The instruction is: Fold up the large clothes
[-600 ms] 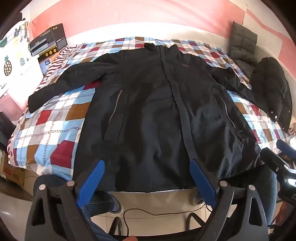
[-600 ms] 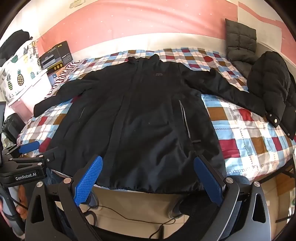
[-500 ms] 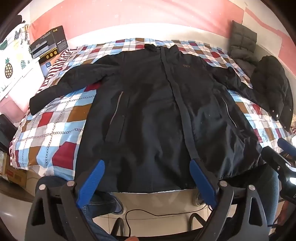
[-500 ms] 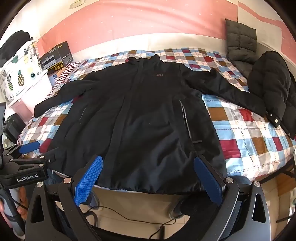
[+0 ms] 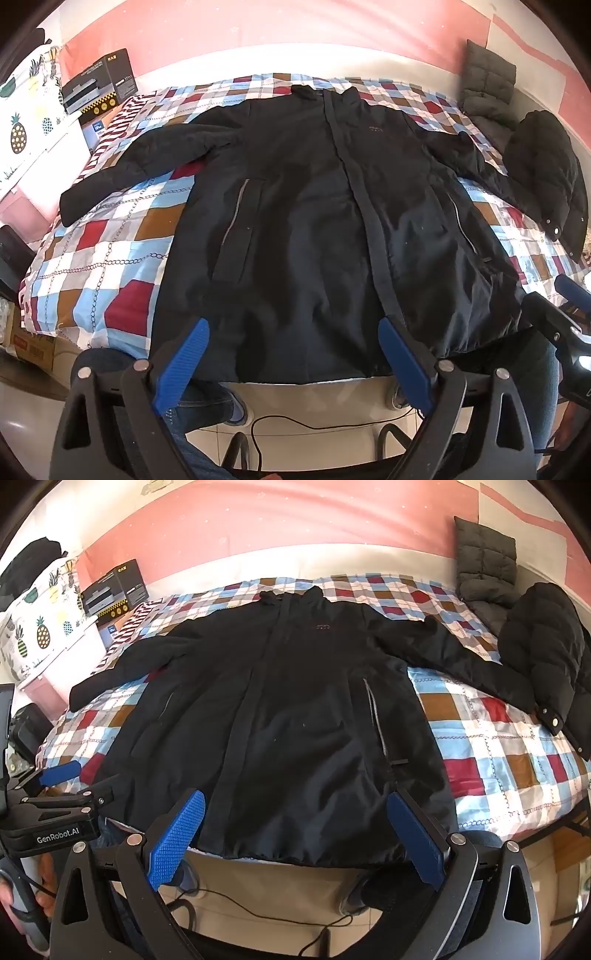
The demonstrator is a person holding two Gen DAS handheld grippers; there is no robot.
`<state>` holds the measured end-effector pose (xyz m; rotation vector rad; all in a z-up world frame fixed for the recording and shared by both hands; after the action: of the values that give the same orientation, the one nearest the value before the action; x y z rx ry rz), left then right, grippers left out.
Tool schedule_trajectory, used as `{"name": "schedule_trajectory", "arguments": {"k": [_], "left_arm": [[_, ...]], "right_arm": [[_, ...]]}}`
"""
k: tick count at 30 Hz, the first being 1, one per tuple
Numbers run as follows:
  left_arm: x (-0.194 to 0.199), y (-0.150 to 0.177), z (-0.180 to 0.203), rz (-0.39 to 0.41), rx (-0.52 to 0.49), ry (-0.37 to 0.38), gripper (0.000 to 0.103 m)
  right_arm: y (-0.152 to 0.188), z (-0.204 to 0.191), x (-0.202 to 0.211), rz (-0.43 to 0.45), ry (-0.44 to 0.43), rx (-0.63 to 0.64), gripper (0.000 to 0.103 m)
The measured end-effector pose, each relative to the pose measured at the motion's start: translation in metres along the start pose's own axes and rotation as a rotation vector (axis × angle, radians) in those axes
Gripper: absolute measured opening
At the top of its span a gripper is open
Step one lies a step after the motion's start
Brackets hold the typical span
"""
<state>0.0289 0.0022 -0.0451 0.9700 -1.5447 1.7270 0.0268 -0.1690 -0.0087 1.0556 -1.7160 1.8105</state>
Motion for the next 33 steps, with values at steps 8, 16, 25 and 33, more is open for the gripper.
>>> {"name": "schedule_trajectory", "arguments": {"k": [8,16,25,33], "left_arm": [[-0.0009,0.0000,-0.0022,-0.009,0.005,0.001,0.094],[-0.0005,0.0001,-0.0018,-0.008,0.005,0.002,0.094],[-0.0004,-0.0002,-0.0019,-0.007,0.003,0.001,0.094],[-0.0004,-0.0004,-0.0022,-0.008,0.004,0.002,0.094]], "right_arm": [[0.0008,-0.0014,-0.0003,-0.002,-0.001,0.011,0.099],[-0.0007,-0.0023,0.0004,-0.003,0.000,0.011,0.099],[-0.0004,-0.0033,0.0005,-0.003,0.002,0.013,0.099],[-0.0007,-0.0054,0.0023,-0.002,0.002,0.016,0.099]]}}
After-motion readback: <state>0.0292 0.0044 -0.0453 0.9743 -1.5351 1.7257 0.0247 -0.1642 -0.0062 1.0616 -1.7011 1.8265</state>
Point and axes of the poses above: each gripper's, at about its wrist camera, not at the fingertips, and x roughly against the way its jaws point, z to its right, y to its underside, the point moved 5 cm from there along -x, roughly the way its jaws point, and after that the axes turned 3 degrees about x, right-handed, at the moved point
